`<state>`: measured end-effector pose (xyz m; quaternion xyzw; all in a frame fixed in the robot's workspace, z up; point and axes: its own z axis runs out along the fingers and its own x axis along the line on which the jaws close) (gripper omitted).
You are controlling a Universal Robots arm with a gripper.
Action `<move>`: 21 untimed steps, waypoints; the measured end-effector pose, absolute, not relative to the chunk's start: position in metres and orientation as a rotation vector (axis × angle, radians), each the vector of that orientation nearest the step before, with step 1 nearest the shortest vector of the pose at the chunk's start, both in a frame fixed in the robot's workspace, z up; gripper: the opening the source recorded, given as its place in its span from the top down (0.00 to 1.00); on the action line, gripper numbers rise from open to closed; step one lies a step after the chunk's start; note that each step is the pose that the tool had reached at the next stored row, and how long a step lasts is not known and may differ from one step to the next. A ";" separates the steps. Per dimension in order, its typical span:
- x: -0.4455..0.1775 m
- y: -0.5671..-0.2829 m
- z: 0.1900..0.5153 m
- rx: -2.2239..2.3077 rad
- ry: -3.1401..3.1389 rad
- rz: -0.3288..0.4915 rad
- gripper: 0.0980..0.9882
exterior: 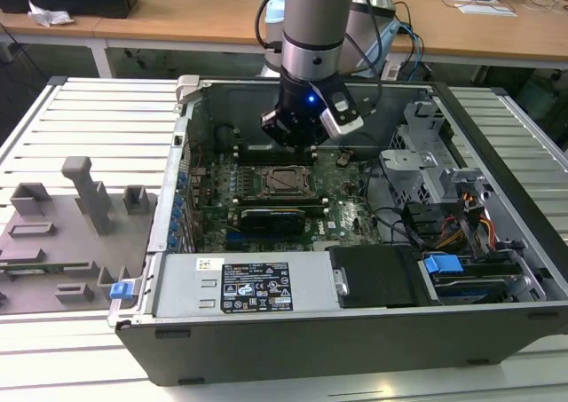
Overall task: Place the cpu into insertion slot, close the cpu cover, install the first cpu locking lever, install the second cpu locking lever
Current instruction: 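Install the second cpu locking lever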
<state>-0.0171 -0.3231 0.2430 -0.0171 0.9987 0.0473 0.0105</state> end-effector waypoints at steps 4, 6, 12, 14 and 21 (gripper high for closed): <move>-0.017 -0.328 0.243 -0.053 3.117 0.147 0.99; -0.017 -0.334 0.243 -0.053 3.117 0.148 0.99; -0.017 -0.346 0.251 -0.052 3.116 0.151 0.99; -0.017 -0.351 0.251 -0.053 3.116 0.153 0.99; -0.017 -0.366 0.250 -0.052 3.117 0.180 0.99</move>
